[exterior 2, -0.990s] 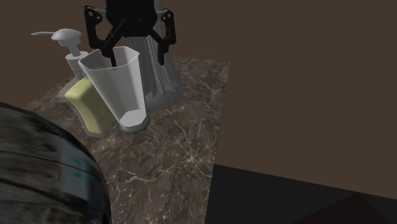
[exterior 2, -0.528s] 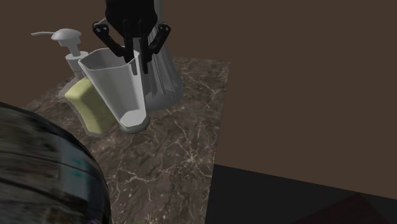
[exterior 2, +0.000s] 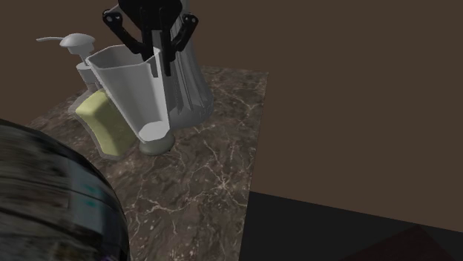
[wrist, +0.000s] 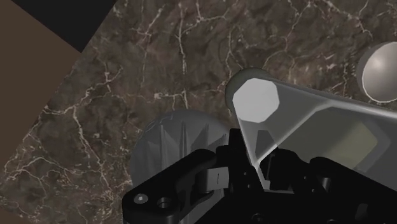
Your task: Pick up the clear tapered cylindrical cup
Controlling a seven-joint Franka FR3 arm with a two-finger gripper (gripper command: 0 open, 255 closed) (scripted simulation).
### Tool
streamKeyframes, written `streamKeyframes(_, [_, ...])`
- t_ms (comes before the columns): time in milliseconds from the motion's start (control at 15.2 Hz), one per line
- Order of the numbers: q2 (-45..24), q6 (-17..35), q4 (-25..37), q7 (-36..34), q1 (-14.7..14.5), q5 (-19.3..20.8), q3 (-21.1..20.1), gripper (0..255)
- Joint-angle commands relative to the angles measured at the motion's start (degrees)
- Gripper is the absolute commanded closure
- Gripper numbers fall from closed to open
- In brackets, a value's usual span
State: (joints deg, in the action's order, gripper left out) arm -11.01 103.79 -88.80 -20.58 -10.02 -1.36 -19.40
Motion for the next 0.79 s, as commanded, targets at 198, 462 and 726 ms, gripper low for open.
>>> streamKeyframes(198, [-0.5, -4.1, 4.6, -0.5, -0.3, 0.2, -0.1, 255])
streamKeyframes(462, [-1.2, -7.5, 8.7, -0.8, -0.5, 0.5, -0.2, 255])
streamKeyframes(726, [-1.7, -9.4, 11.0, -1.0, -0.7, 0.7, -0.2, 255])
